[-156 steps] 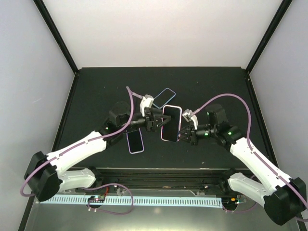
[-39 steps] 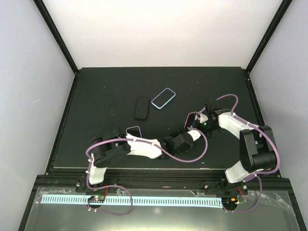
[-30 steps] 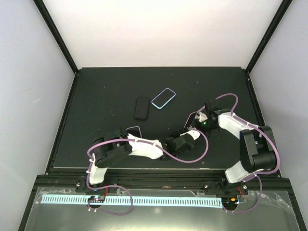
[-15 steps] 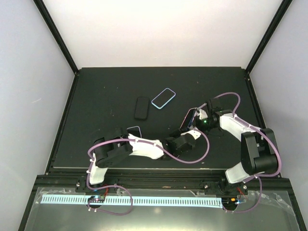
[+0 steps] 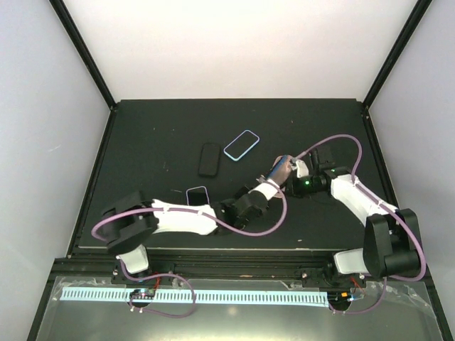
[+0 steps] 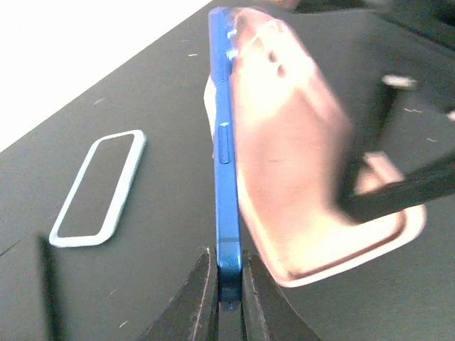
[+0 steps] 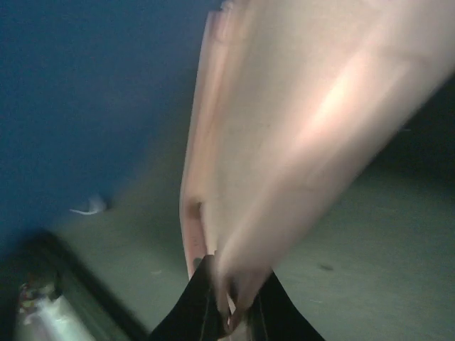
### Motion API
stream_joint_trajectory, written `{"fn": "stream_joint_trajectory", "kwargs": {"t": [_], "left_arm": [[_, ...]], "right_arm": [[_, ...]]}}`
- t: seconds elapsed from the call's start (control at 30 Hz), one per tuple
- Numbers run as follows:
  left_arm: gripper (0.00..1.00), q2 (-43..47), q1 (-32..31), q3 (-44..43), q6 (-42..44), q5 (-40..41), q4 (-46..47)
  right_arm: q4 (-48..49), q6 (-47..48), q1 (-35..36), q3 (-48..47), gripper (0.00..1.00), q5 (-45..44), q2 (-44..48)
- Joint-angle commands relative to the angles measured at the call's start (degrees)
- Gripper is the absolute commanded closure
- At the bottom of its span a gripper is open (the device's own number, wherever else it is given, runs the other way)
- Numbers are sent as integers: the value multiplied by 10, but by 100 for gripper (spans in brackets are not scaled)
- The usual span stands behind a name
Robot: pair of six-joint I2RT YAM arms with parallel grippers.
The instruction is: Take the phone out of the phone case
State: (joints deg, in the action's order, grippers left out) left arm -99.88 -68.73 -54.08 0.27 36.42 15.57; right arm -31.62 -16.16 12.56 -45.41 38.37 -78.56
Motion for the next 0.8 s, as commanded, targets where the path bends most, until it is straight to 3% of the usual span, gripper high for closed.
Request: {"fn": "stream_joint_trajectory", "kwargs": {"t": [0.0, 0.2, 0.33, 0.6, 0.77], "left_arm": [[98, 108, 30, 44, -62, 59, -54], [98, 213, 37, 107, -122, 38, -53], [98, 261, 36, 145, -138, 39, -67], [98, 362, 16, 178, -125, 66, -143], [98, 379, 0, 175, -128, 86, -181]], "right_arm": [[-9, 73, -39, 17, 99, -129, 1], [-35, 90, -71, -27, 99, -91, -41], [-89, 171, -100, -103, 99, -103, -87], [-327, 402, -188, -328, 99, -102, -246], [-425, 456, -214, -445, 99, -159, -345]]}}
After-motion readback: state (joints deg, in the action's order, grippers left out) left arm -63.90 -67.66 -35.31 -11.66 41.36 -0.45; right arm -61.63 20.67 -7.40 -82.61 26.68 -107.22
